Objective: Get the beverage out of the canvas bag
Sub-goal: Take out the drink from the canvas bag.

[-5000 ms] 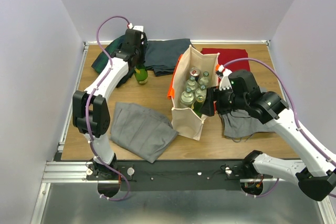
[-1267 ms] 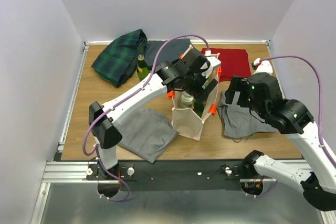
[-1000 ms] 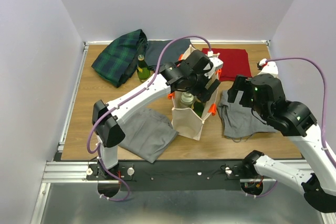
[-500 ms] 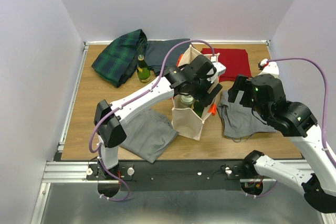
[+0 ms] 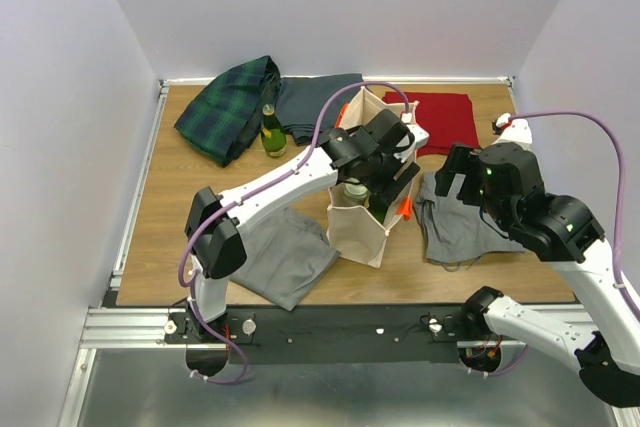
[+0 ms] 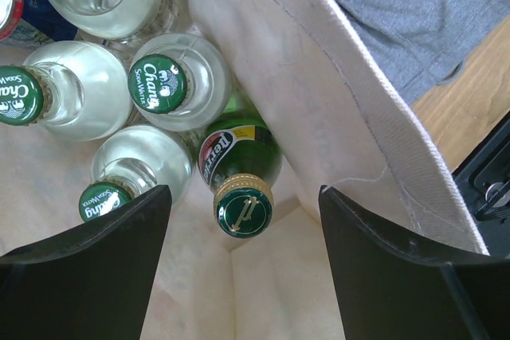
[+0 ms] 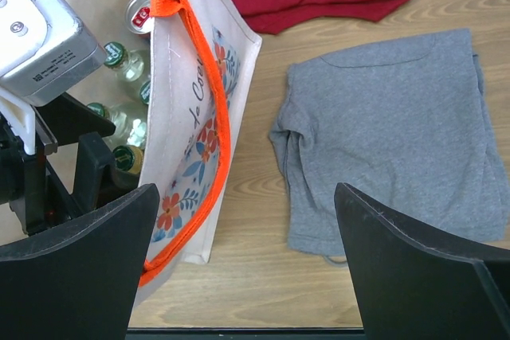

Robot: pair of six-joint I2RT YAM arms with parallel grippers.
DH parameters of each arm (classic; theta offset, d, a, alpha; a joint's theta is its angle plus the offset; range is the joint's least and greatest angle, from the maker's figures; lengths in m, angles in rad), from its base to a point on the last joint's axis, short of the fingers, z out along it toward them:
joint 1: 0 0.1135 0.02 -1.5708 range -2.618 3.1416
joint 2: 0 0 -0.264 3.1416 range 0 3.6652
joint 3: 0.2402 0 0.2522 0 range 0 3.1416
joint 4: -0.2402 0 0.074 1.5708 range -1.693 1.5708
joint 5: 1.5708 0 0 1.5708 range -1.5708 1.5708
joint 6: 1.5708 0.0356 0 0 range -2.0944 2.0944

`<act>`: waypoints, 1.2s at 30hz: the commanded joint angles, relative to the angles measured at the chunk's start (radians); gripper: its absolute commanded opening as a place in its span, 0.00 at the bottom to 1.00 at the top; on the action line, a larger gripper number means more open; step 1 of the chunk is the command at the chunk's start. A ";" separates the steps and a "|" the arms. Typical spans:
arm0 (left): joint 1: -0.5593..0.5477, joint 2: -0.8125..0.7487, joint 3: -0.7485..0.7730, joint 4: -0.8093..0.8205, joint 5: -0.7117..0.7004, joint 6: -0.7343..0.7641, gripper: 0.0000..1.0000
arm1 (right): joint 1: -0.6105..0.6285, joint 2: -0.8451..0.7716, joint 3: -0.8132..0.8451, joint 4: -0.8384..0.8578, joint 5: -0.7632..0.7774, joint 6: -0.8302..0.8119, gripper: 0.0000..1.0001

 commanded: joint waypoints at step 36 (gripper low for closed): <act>-0.004 0.047 0.057 -0.053 -0.051 0.037 0.37 | 0.006 0.007 -0.030 0.038 0.013 0.001 0.99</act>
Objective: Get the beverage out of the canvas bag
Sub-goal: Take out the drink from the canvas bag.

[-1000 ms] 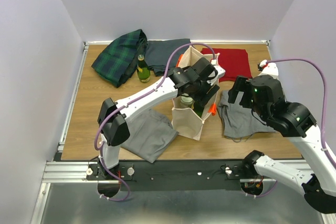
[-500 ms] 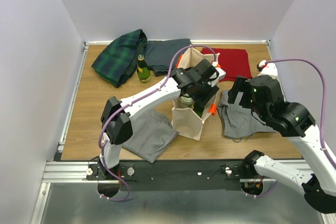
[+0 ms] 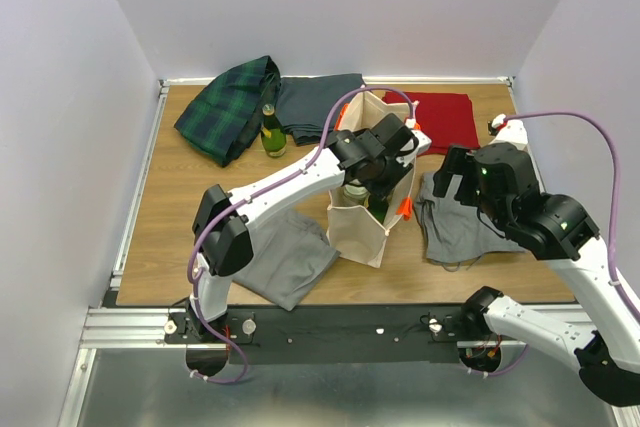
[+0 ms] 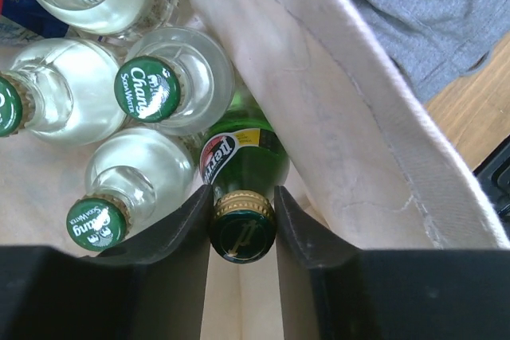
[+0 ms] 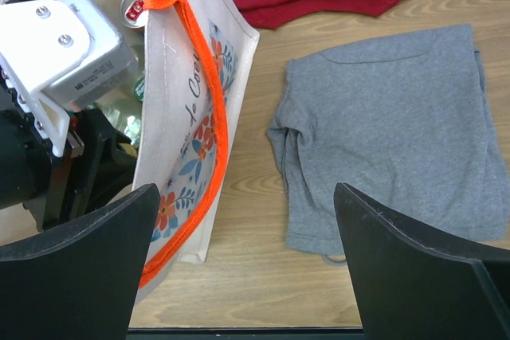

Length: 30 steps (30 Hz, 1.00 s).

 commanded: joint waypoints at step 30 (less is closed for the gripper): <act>-0.005 -0.009 0.281 -0.137 -0.017 0.045 0.00 | 0.006 -0.007 -0.021 0.044 0.026 0.013 0.99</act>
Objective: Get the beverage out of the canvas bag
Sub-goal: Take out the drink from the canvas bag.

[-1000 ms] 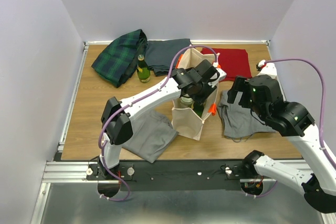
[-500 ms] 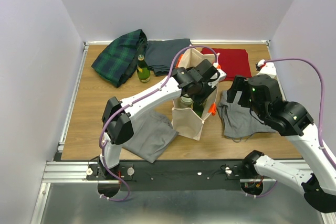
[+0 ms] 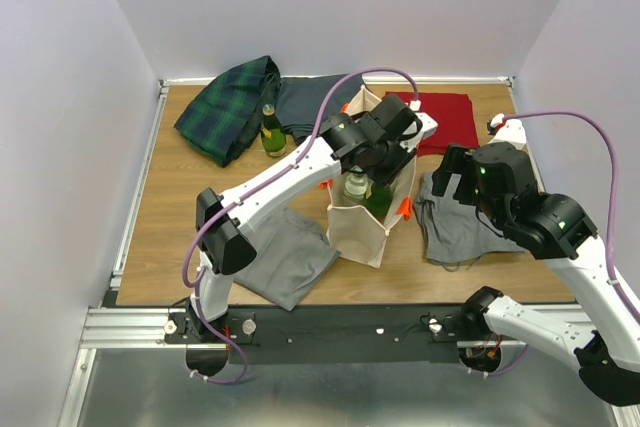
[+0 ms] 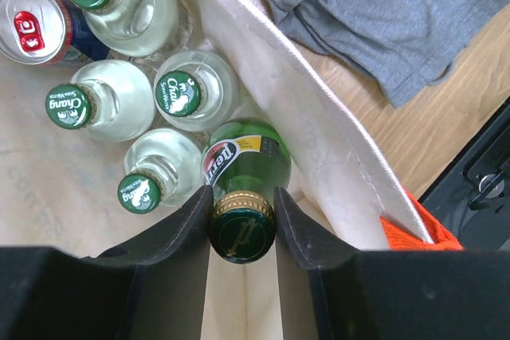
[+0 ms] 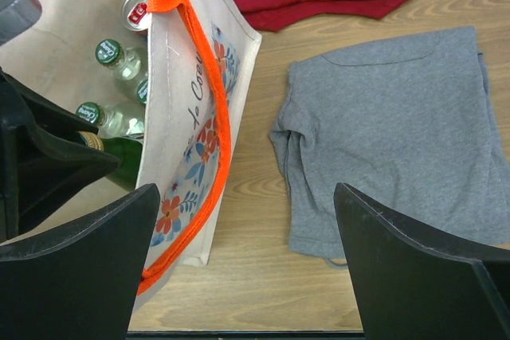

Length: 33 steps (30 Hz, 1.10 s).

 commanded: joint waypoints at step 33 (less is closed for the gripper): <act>-0.003 -0.135 0.200 -0.159 0.075 0.023 0.00 | 0.006 -0.021 -0.013 0.051 -0.035 0.041 0.98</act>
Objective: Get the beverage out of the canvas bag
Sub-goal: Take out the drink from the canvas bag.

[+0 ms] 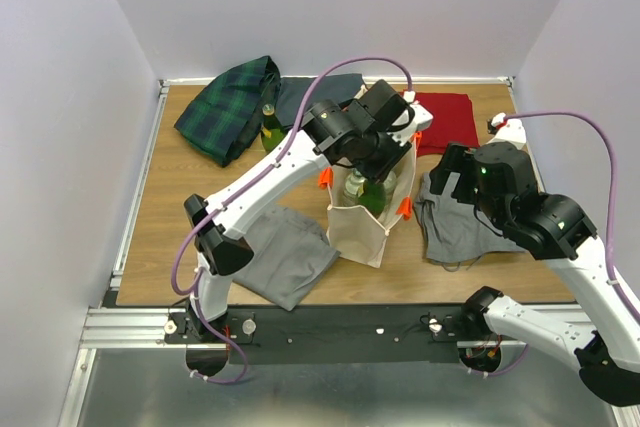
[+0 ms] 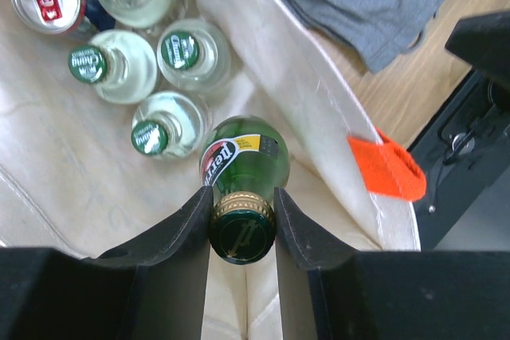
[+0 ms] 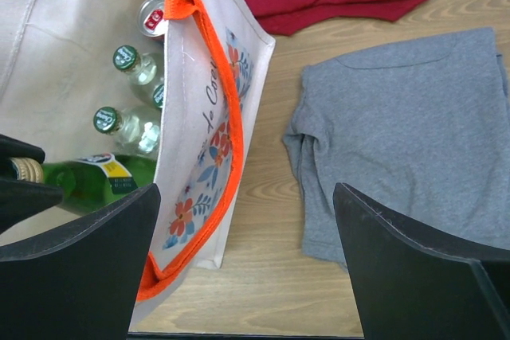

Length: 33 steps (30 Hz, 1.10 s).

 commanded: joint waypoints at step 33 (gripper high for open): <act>0.006 -0.254 0.033 0.224 -0.241 -0.004 0.00 | 0.006 -0.022 -0.022 0.041 -0.041 0.036 0.97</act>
